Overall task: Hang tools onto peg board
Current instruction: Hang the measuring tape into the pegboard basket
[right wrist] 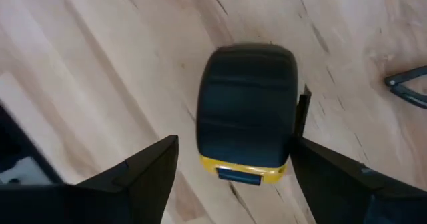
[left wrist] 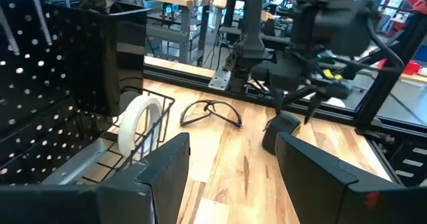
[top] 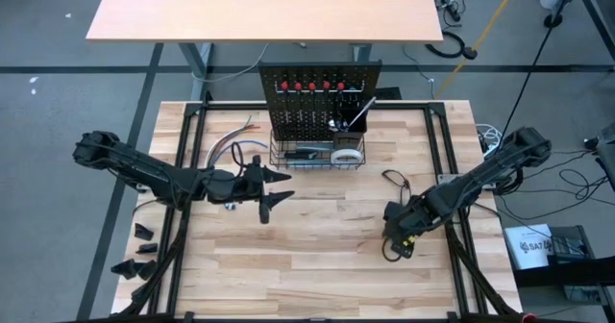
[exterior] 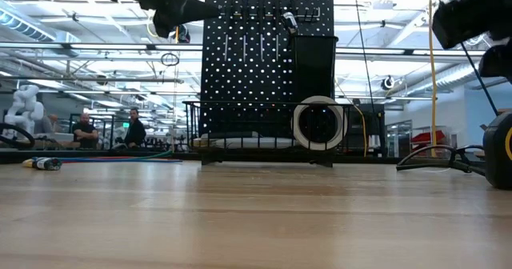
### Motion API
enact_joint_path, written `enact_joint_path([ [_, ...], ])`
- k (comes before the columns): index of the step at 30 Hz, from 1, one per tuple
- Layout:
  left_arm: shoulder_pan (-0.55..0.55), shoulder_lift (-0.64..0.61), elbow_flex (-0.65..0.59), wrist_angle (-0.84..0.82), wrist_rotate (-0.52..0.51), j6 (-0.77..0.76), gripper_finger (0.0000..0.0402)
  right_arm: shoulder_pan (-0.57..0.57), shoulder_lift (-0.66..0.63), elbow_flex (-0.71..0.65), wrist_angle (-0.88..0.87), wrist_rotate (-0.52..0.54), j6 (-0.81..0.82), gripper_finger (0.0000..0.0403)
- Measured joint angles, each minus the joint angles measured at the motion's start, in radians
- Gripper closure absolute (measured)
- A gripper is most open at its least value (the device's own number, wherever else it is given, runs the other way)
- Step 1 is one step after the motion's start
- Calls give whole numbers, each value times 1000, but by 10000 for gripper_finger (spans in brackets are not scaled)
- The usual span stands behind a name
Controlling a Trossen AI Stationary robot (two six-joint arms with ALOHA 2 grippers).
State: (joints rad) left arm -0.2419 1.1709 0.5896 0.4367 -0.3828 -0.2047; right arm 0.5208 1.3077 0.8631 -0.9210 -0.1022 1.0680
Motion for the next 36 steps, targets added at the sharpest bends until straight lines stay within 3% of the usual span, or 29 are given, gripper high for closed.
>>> enact_joint_path([
  [10, 20, 0, 0, 0, 9, 0, 176, 38, 129, 2, -41, 81, 2, 121],
  [19, 19, 0, 0, 0, 12, 0, 176, 66, 93, -2, -14, 124, 74, 179],
  [26, 19, 0, 0, 0, 12, 0, 176, 99, 93, 3, 0, 180, 163, 179],
  [36, 19, 0, 0, 108, 122, 0, 176, 91, 94, 201, -2, 263, 21, 179],
])
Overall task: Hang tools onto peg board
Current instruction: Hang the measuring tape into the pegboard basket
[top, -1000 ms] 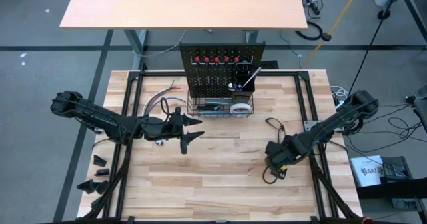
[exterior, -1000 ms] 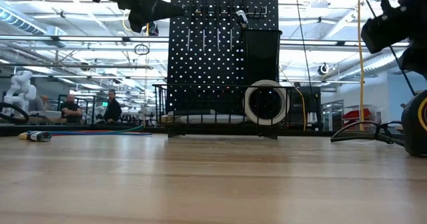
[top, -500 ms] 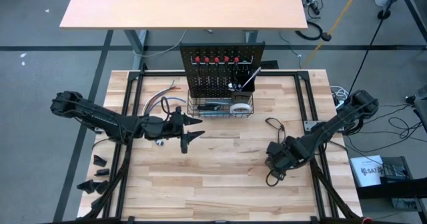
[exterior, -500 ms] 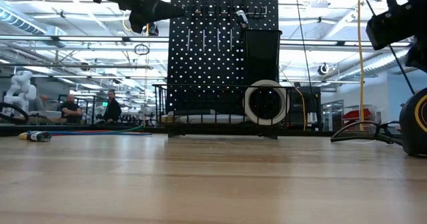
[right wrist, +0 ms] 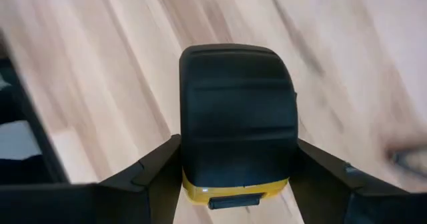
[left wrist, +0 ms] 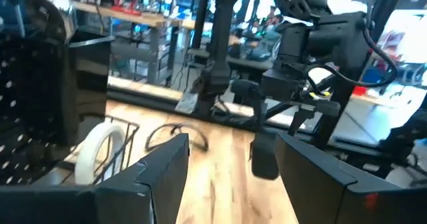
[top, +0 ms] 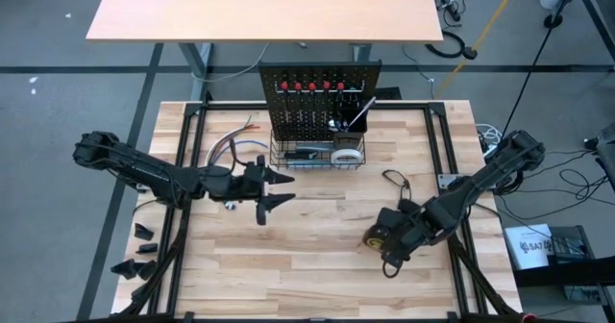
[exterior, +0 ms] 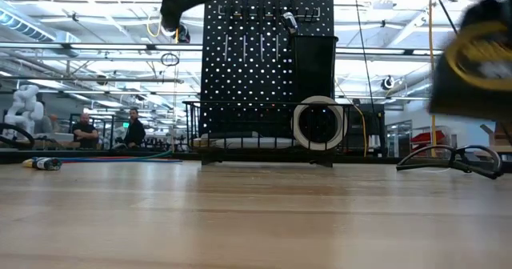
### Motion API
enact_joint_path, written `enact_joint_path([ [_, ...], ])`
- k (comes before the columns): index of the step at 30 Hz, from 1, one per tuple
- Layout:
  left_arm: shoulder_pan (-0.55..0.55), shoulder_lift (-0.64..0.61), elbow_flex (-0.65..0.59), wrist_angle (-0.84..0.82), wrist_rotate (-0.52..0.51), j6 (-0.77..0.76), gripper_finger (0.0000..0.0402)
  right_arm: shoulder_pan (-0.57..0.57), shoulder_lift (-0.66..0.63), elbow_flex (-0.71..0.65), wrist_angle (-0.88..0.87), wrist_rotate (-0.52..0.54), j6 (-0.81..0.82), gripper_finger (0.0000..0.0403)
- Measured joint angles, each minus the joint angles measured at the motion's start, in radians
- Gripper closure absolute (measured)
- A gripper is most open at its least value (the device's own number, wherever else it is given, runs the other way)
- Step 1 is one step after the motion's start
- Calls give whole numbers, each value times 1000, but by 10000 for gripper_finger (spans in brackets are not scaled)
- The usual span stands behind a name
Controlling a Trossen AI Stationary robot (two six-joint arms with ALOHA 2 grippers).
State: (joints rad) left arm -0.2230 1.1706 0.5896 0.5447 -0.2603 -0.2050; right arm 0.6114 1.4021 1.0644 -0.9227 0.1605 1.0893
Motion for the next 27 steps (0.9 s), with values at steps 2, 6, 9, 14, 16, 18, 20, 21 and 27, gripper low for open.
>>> enact_joint_path([
  [2, 0, 0, 0, 17, 13, 0, 176, -18, 5, 58, -11, 35, -61, 179],
  [6, 0, 0, 0, -10, 24, -1, 176, -63, 44, 185, -11, 85, -255, 179],
  [9, 0, -1, 0, -55, 24, -37, 176, -101, 100, 282, -19, 104, -416, 179],
  [14, 0, -51, 0, -209, -16, -75, 176, -189, 228, 417, -80, 114, -636, 179],
  [16, 0, -91, 0, -305, -53, -76, 176, -222, 281, 453, -96, 144, -705, 179],
  [18, 0, -133, 0, -405, -92, -69, 176, -257, 327, 490, -98, 153, -760, 179],
  [20, 2, -168, 0, -479, -101, -59, 176, -291, 370, 528, -89, 156, -805, 179],
  [21, 5, -179, -1, -498, -99, -50, 176, -308, 389, 546, -79, 156, -830, 179],
  [27, 66, -196, -30, -498, 79, -56, 176, -404, 465, 675, 0, 143, -904, 179],
])
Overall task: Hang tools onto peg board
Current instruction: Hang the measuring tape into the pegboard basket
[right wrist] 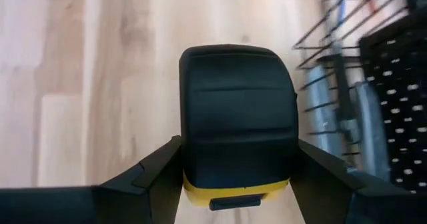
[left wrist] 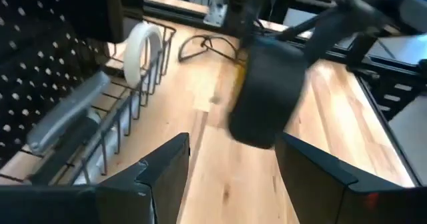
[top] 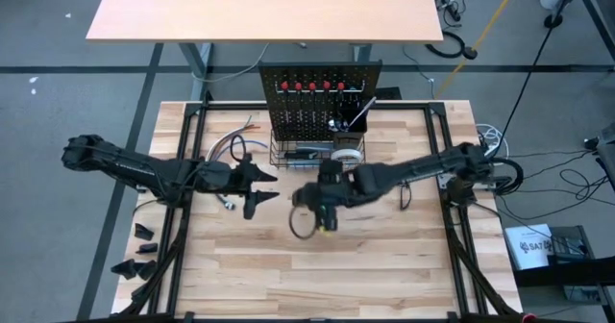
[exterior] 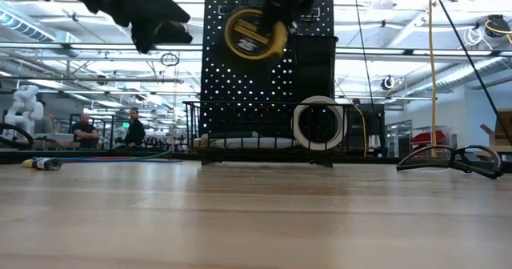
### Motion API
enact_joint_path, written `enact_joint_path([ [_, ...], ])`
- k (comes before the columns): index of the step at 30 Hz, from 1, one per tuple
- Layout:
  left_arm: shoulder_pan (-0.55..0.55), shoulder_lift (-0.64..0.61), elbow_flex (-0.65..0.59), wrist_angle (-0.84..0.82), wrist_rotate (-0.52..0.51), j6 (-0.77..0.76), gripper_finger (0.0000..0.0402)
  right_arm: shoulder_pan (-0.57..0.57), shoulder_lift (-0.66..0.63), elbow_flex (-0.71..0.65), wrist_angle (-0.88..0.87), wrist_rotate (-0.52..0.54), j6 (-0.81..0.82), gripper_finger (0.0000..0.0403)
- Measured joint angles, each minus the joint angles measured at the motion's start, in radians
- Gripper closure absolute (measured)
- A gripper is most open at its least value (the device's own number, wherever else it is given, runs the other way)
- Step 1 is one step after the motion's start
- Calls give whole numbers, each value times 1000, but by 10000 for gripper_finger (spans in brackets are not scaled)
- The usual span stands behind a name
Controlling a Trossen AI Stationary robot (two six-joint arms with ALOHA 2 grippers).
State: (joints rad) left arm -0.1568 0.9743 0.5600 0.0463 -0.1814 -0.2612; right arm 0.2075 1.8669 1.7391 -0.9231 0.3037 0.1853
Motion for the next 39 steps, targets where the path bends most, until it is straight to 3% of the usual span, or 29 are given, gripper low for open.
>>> enact_joint_path([
  [11, 20, 18, -9, 143, -67, 164, 176, -98, 127, 142, -30, -78, -18, 179],
  [22, 45, 96, -9, 180, 64, 164, 176, -103, 145, 172, 0, -78, -15, 179],
  [28, 44, 115, -8, 183, 76, 198, 173, -102, 145, 171, -2, -78, -14, 179],
  [39, 45, 120, -8, 197, 21, 247, 95, -102, 145, 171, 5, -93, -14, 179],
])
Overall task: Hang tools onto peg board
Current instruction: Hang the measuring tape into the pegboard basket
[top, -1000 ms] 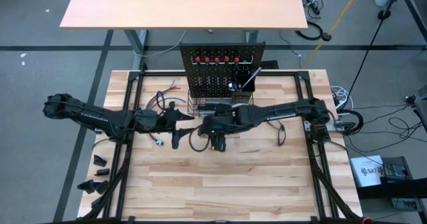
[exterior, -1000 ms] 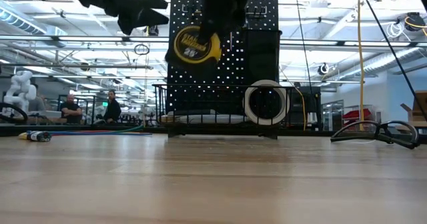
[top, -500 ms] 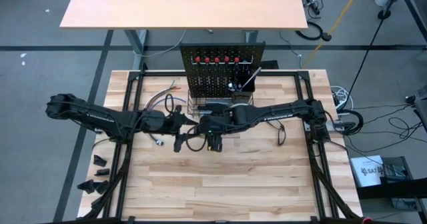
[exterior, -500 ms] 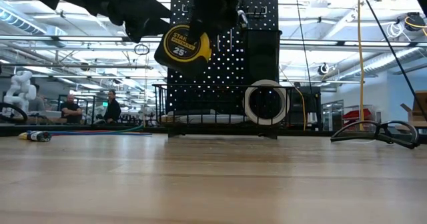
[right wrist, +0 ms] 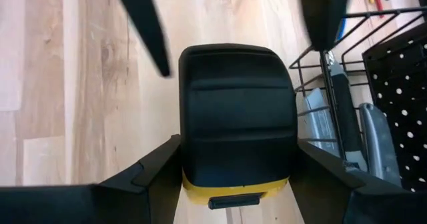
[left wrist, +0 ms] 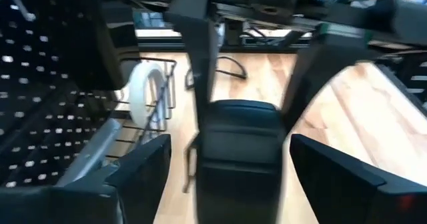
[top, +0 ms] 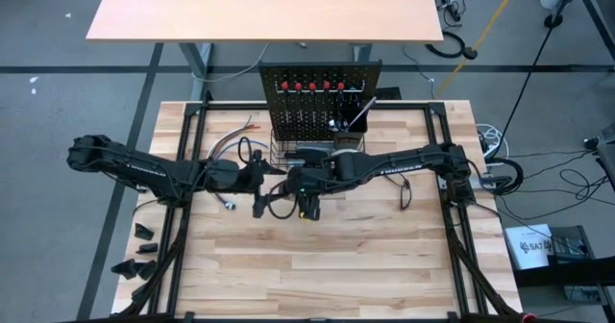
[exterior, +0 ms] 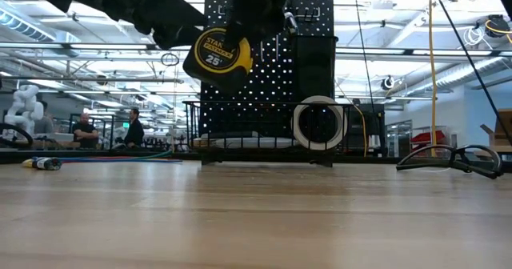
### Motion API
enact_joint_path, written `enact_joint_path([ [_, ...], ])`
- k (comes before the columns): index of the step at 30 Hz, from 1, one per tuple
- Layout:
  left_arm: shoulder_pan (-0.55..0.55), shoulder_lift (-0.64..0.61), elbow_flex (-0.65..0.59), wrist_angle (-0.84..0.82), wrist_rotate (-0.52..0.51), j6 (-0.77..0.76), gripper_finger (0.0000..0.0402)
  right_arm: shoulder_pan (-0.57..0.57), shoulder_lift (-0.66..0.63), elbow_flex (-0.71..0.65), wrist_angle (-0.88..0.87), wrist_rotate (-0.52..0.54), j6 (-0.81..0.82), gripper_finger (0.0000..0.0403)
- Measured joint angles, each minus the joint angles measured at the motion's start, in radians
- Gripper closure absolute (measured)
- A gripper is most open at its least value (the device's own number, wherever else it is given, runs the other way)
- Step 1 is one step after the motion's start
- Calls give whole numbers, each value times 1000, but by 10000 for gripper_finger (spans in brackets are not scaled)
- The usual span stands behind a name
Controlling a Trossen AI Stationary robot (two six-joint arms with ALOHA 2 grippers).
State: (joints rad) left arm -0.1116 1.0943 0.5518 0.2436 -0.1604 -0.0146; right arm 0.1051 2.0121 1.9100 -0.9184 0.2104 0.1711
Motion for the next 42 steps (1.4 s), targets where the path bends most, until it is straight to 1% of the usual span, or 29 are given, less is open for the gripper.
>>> enact_joint_path([
  [3, 1, 0, 0, 8, -15, 4, 87, 0, 0, 0, 8, 0, -1, 179],
  [6, 1, 6, 0, 18, 18, -2, 87, 0, 0, 0, 18, 0, -6, 179],
  [9, 0, 37, 1, 16, 30, -3, 87, -1, 0, 0, 39, 0, -17, 179],
  [13, 0, 76, 1, 69, 33, -4, 87, -1, 0, -2, 28, 0, -18, 179],
  [16, 0, 79, 2, 101, 30, -4, 87, -1, 0, -2, 29, 0, -18, 179],
  [21, 0, 79, 8, 93, 29, -4, 87, -1, 0, -2, 21, 0, -11, 179],
  [24, 0, 79, 8, 74, 28, -4, 98, -1, -1, -2, 27, 0, -10, 179],
  [38, 0, 78, 8, 65, 27, 0, 179, -1, -1, -2, 39, -6, -11, 179],
  [42, 0, 78, 8, 63, 27, 6, 185, -1, -1, -2, 39, -7, -11, 179],
])
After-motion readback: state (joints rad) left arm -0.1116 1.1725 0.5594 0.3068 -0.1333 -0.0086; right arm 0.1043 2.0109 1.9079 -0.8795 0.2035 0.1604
